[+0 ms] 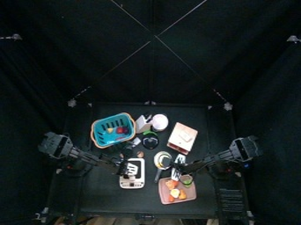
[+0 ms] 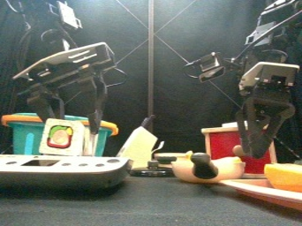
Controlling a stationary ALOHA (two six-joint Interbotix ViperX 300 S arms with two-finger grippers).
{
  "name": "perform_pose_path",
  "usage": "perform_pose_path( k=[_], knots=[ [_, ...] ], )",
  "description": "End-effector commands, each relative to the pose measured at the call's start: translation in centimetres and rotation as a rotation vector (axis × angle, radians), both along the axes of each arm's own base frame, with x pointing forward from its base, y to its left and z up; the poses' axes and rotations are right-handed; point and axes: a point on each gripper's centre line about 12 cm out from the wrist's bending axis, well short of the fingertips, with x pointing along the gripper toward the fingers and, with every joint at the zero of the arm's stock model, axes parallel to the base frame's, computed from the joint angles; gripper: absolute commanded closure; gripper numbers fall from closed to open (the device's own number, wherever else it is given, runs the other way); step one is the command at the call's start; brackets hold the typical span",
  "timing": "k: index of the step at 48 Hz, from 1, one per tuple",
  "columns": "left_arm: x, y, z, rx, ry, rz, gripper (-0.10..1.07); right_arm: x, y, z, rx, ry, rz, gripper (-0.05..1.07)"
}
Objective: Place white sushi roll on stove
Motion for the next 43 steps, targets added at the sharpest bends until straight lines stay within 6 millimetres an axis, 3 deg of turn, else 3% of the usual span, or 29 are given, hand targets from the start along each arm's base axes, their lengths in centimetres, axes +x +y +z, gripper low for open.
perform_pose_path(
  k=[1, 43],
  knots=[
    [0.6, 0.6, 0.7, 0.009, -0.029, 0.001, 0.09, 0.4, 0.0, 0.8, 0.005, -0.030, 0.003, 0.04],
    [-1.3, 2.2, 2.8, 0.062, -0.080, -0.014, 0.09, 0.6, 0.0, 1.0, 0.005, -0.036, 0.004, 0.04]
  ],
)
